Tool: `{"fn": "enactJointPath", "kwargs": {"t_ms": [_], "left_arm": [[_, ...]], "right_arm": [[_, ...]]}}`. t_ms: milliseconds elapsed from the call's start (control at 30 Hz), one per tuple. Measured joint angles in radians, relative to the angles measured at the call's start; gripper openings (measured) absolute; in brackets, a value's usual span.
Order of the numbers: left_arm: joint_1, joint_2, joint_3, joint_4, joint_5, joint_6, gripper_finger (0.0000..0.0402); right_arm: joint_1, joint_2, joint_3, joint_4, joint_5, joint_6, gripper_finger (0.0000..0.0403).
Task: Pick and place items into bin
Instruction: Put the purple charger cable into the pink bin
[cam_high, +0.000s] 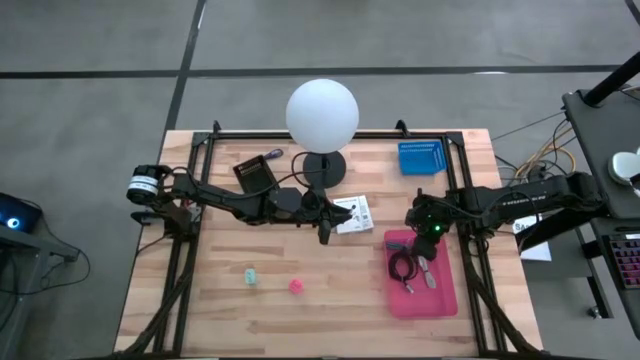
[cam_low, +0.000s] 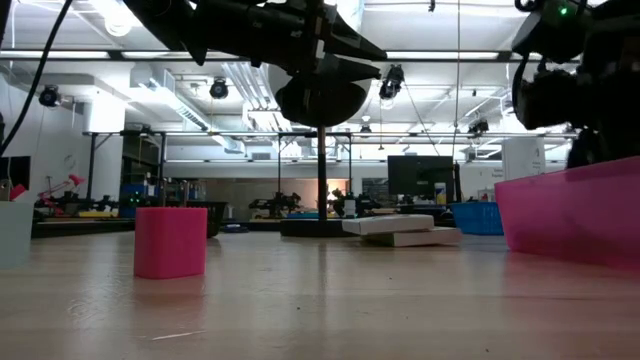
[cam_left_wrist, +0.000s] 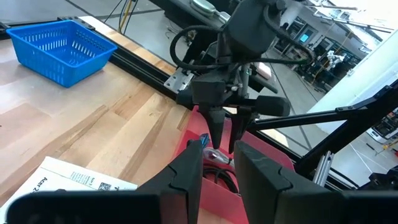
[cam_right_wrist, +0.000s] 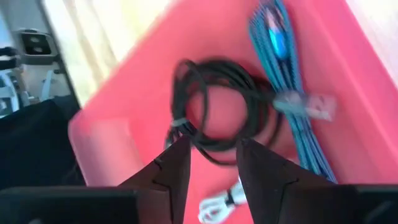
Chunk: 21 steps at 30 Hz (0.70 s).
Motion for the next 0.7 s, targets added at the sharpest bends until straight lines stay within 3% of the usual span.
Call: {"fn": "enactJointPath", "kwargs": {"t_ms": [400,700], "left_arm": [[0.0,0.0,0.0,0.0,0.0,-0.001,0.0076],[0.0,0.0,0.0,0.0,0.0,-0.001,0.0076]], "right_arm": [[0.0,-0.005,0.076,0.429,0.005,-0.265,0.0112],[0.0,-0.007,0.233,0.47,0.114,-0.495,0.0089]]}}
